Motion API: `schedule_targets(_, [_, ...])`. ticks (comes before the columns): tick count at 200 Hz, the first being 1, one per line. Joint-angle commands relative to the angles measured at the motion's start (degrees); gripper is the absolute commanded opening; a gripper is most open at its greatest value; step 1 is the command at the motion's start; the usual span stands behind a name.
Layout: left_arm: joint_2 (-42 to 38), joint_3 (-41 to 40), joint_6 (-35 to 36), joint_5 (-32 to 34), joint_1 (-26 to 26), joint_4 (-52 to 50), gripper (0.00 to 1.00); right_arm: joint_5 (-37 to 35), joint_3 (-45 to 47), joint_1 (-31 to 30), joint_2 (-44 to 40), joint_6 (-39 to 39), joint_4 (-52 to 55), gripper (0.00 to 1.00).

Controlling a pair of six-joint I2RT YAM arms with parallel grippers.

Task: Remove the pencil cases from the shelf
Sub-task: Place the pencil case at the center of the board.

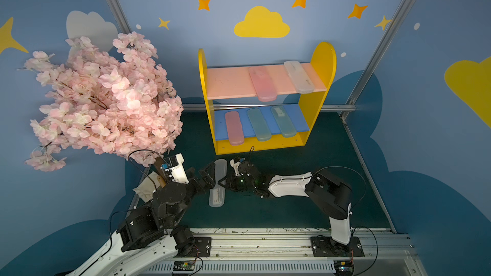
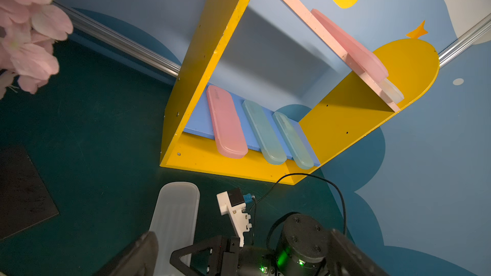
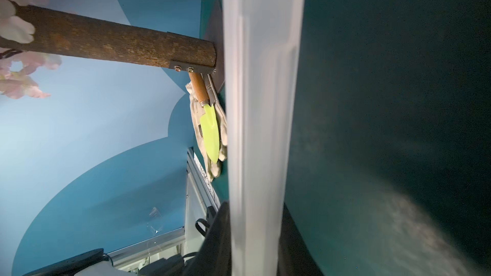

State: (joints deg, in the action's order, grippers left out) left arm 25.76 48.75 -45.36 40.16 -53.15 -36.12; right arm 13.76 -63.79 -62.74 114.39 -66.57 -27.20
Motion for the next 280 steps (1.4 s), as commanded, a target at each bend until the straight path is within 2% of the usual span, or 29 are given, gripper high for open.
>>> schedule_targets(1, [-1.2,-0.9,0.4,0.9,0.0,0.0,1.00,-0.8,-3.9,-0.2,2.4,-1.3,-1.3,0.17])
schedule_targets(63, [-1.4,-1.6,1.0,0.4,0.1,0.9,1.00,3.5,-9.1,0.3,8.1,-4.3,0.6,0.17])
schedule_targets(123, [0.1,-2.1,1.8,-0.2,0.1,2.6,1.00,4.5,-9.9,1.4,9.4,-4.7,3.2,0.25])
schedule_targets(181, [0.4,-4.4,3.3,-2.0,0.1,7.2,1.00,4.4,-7.1,2.7,6.8,-3.0,5.4,0.55])
schedule_targets(226, [2.2,-5.6,2.7,-3.6,0.1,11.2,1.00,3.4,-1.9,4.4,0.5,0.6,8.6,0.68])
schedule_targets(280, [8.1,-4.6,0.1,-7.4,1.4,15.4,1.00,4.4,5.4,7.7,-10.4,7.4,14.0,0.84])
